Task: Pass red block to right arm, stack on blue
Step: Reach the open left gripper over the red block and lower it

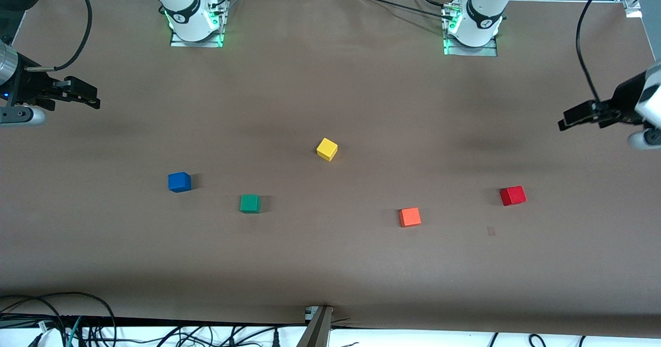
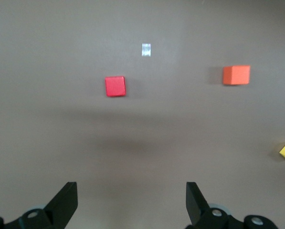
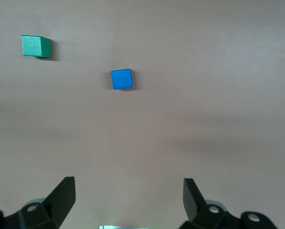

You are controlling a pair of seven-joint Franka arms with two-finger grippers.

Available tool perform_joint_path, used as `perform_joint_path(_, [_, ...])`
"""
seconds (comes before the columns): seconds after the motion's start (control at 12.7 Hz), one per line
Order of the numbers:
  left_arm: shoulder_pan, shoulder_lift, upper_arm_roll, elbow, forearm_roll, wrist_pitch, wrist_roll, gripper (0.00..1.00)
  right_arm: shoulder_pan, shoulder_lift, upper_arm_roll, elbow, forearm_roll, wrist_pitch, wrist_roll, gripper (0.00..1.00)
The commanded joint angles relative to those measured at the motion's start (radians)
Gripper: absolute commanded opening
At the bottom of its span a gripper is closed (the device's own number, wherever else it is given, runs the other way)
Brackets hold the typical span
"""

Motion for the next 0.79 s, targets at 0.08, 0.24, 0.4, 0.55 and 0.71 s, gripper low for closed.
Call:
perform_joint_path(0.08, [0.016,0.112,0.004,0.041,0.030,-0.014,0.030,1.00,-0.003,0.010,0.002,0.025,0.002,-0.008,-0.014,1.00])
perform_joint_path(0.24, [0.010,0.155,0.002,0.034,0.089,-0.005,0.029,1.00,-0.003,0.010,0.002,0.024,0.003,-0.008,-0.014,1.00])
perform_joint_path(0.4, [0.011,0.222,0.002,0.028,0.098,0.071,-0.058,1.00,-0.003,0.010,0.002,0.025,0.002,-0.008,-0.014,1.00])
perform_joint_path(0.55, [0.010,0.310,0.002,-0.003,0.098,0.211,-0.089,1.00,-0.003,0.010,0.002,0.025,0.002,-0.007,-0.014,1.00])
perform_joint_path(0.71, [0.007,0.385,0.004,-0.024,0.099,0.352,-0.150,1.00,-0.003,0.010,0.002,0.027,0.002,-0.007,-0.014,1.00])
